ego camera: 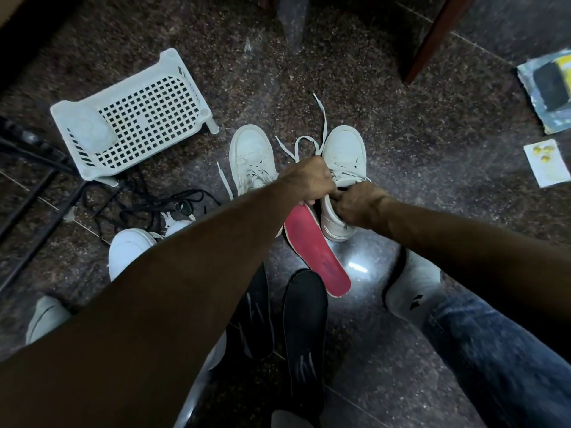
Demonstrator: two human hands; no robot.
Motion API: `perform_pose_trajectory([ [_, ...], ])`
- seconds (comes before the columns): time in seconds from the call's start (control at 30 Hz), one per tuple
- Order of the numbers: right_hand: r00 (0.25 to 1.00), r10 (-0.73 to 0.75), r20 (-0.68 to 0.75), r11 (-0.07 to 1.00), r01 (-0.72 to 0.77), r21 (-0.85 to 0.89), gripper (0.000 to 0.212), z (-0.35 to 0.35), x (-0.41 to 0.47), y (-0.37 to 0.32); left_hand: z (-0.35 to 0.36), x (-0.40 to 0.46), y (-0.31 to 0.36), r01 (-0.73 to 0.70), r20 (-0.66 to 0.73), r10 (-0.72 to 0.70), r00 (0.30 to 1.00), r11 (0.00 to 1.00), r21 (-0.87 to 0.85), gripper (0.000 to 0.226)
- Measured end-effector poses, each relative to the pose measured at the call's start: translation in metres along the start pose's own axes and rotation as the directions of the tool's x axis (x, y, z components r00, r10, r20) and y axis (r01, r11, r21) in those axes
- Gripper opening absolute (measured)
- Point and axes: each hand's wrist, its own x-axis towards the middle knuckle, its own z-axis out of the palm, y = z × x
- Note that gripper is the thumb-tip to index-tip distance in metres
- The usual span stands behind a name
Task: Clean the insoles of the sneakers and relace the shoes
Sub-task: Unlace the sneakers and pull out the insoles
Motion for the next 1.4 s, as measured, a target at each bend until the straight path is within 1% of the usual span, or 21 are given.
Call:
perform_pose_trajectory([
  [0.13,0.999,0.041,0.023,0.998,-0.042,0.041,0.044,0.002,0.004,-0.005,0.001,-0.005,0.000,-0.005,-0.063,0.005,0.998,1.000,0.003,0.021],
  [0.23,0.996,0.094,0.012,0.993,-0.095,0.073,0.044,0.007,0.008,-0.007,0.001,-0.009,0.002,-0.023,-0.047,0.025,0.999,0.999,0.038,0.022],
  [0.4,0.999,0.033,-0.014,0.997,-0.032,0.066,0.041,0.011,0.002,-0.004,0.002,-0.010,0.004,-0.018,-0.085,0.021,0.996,0.999,0.038,0.018],
  [0.53,1.000,0.007,-0.012,1.000,-0.007,0.026,0.043,0.006,0.005,-0.002,-0.001,-0.010,0.006,-0.009,-0.065,0.011,0.998,1.000,0.027,0.019],
  [0.63,1.000,0.001,-0.023,1.000,-0.001,-0.001,0.043,0.005,0.007,-0.001,-0.002,-0.012,0.005,-0.009,-0.037,0.011,0.999,0.999,0.037,0.021],
  [0.73,1.000,-0.005,-0.001,1.000,0.005,0.002,0.043,0.005,0.007,-0.001,-0.001,-0.012,0.006,-0.011,-0.075,0.013,0.997,1.000,0.029,0.017],
  [0.9,0.999,0.033,0.030,0.999,-0.034,0.035,0.044,0.000,0.006,-0.002,0.000,-0.012,0.006,-0.018,-0.080,0.020,0.997,1.000,0.022,0.020],
  [1.1,0.995,0.099,0.012,0.988,-0.099,0.115,0.043,0.000,0.006,-0.007,-0.002,-0.013,0.005,-0.002,-0.054,0.004,0.999,1.000,0.025,0.021],
  [1.17,0.997,0.077,0.014,0.989,-0.078,0.122,0.043,0.006,0.004,-0.007,-0.001,-0.013,0.006,0.002,-0.071,0.001,0.997,0.999,0.042,0.019],
  [1.4,1.000,0.013,0.005,0.999,-0.013,0.041,0.041,0.001,0.006,-0.003,-0.002,-0.013,0.008,-0.028,-0.070,0.033,0.997,0.998,0.064,0.019],
])
